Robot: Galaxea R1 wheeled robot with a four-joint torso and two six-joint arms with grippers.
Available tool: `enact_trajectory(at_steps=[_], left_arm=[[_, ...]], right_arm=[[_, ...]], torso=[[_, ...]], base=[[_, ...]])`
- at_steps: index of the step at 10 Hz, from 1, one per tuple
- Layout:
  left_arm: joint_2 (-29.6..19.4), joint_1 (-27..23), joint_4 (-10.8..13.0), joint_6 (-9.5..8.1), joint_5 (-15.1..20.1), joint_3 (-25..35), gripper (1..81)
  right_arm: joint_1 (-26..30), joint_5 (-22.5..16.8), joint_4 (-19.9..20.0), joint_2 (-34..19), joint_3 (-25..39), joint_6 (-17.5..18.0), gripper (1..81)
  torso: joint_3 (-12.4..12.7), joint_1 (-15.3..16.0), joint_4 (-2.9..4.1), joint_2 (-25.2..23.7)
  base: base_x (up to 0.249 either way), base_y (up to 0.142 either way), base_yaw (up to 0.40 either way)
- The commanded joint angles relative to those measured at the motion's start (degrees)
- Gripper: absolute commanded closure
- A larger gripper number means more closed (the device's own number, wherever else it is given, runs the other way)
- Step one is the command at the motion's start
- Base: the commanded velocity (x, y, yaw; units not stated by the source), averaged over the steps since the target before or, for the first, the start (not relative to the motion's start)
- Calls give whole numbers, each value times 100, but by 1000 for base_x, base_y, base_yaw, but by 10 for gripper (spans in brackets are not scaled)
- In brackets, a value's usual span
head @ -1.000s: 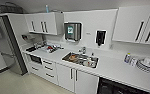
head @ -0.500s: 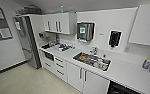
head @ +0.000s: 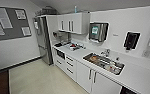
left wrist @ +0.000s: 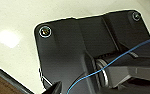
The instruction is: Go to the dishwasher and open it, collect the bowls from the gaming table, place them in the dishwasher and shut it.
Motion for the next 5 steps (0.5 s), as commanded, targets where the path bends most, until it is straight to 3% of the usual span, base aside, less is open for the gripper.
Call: enact_trajectory(at_steps=[1,3,5], left_arm=[[-81,-281,44,13,306,80,10],[-266,-281,61,13,324,460,10],[-354,-281,53,13,324,591,10]], right_arm=[[208,-185,-34,-311,531,-83,10],[173,-53,-26,-797,1335,-92,10],[173,-53,-17,-814,1318,-101,10]], torso=[[0,0,0,0],[0,0,0,0],[0,0,0,0]], base=[[0,0,357],[0,0,357],[0,0,358]])
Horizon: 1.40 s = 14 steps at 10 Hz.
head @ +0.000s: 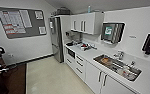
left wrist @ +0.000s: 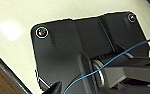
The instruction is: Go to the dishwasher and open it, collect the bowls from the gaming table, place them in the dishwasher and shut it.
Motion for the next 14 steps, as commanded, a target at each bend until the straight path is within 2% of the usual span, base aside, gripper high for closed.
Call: enact_trajectory(at_steps=[1,8,13,14], left_arm=[[-153,-269,49,11,305,162,10],[-302,-234,-21,11,288,215,10],[-417,-225,-74,-59,323,241,10],[-417,-225,-21,-50,323,277,10]], right_arm=[[177,-181,-14,-253,315,-54,10],[186,-182,-23,-253,237,-63,10],[213,-199,-41,-182,96,-63,10],[213,-208,-41,-182,105,-63,10]], torso=[[0,0,0,0],[0,0,0,0],[0,0,0,0],[0,0,0,0]], base=[[0,0,358],[0,0,357],[0,0,357],[0,0,357]])
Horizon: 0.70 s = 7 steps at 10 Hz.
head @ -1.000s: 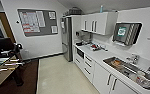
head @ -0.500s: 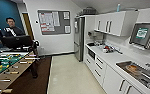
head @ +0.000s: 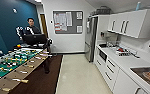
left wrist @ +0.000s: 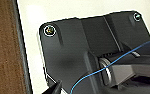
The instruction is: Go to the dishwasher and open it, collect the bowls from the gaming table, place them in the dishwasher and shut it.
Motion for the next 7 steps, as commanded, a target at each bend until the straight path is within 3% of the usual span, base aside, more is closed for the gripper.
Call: enact_trajectory(at_steps=[1,7], left_arm=[[-84,-242,16,-3,293,80,10],[-67,-242,25,41,258,115,10]], right_arm=[[280,-268,-43,-29,54,-30,10],[271,-268,-52,42,54,-30,10]], torso=[[0,0,0,0],[0,0,0,0]], base=[[0,0,357],[0,0,357]])
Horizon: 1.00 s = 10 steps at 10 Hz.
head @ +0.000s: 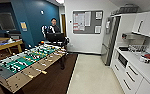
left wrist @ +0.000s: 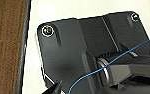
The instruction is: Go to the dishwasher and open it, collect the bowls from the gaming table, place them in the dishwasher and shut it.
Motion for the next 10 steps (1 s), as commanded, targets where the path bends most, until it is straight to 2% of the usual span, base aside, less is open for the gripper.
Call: enact_trajectory(at_steps=[1,10], left_arm=[[-56,-256,20,44,289,46,10],[15,-265,143,53,298,46,10]], right_arm=[[243,-265,-50,10,63,-28,10],[252,-265,-111,63,27,-28,10]], torso=[[0,0,0,0],[0,0,0,-2]], base=[[0,0,357],[0,0,357]])
